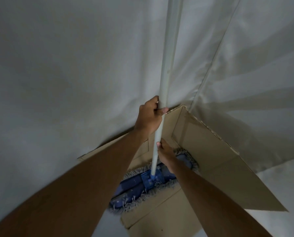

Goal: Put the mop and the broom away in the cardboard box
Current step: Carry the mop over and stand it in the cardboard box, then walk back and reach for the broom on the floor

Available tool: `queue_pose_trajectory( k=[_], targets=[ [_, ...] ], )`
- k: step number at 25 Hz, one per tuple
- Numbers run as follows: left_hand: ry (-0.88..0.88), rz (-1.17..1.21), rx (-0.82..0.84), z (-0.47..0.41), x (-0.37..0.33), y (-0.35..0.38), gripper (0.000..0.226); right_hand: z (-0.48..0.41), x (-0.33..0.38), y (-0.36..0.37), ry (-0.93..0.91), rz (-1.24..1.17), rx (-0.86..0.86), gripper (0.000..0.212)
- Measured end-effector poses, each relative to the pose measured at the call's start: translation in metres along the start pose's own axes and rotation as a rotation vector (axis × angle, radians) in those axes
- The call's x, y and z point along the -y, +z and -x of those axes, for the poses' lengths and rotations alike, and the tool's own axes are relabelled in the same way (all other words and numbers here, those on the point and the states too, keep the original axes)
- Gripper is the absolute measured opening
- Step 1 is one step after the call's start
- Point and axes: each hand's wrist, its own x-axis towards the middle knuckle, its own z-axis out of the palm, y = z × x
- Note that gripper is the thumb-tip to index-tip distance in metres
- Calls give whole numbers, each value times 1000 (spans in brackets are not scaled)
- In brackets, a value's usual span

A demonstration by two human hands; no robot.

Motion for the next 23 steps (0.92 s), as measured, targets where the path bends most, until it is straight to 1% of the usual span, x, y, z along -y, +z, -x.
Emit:
queue_pose_trajectory(
  k=[2, 4, 6, 7, 8, 10, 11, 12, 13, 15, 17, 19, 20, 21, 22, 23],
  targets=[
    [-30, -18, 23, -1, -6, -2, 26, 6, 6, -8, -7, 12, 10, 41],
    [-76, -73, 64, 9, -13, -11, 41, 28, 21, -20, -71, -7, 21, 45],
    [-112, -180, 74, 28, -29, -33, 53, 64, 46, -38, -237, -2, -5, 53],
    [-78, -297, 35, 39, -42, -52, 53, 84, 66, -50, -351, 55, -57, 59],
    [6, -455, -33, 48, -62, -75, 51, 103, 92, -65, -477, 156, -140, 65],
    [243, -739, -208, 63, -113, -126, 51, 137, 160, -99, -739, 420, -387, 75],
    [325, -826, -302, 72, -145, -158, 53, 162, 205, -113, -864, 512, -487, 77],
    [382, -893, -390, 82, -179, -191, 56, 189, 250, -125, -967, 558, -558, 79],
    [417, -948, -454, 90, -207, -216, 59, 211, 288, -134, -1033, 566, -609, 79],
    [432, -1061, -575, 117, -266, -268, 66, 263, 364, -144, -1149, 564, -682, 80],
    [420, -1158, -717, 168, -323, -321, 70, 333, 430, -146, -1234, 560, -730, 81],
    [377, -1180, -857, 220, -372, -371, 72, 403, 482, -138, -1293, 523, -780, 82],
    [363, -1190, -917, 252, -394, -395, 72, 437, 501, -133, -1330, 513, -783, 82],
    [311, -1194, -981, 286, -410, -416, 73, 472, 516, -121, -1361, 493, -766, 82],
    [251, -1223, -1058, 335, -426, -445, 74, 516, 533, -98, -1425, 467, -714, 82],
    [200, -1237, -1094, 371, -436, -465, 75, 549, 543, -79, -1466, 444, -671, 83]
  ],
)
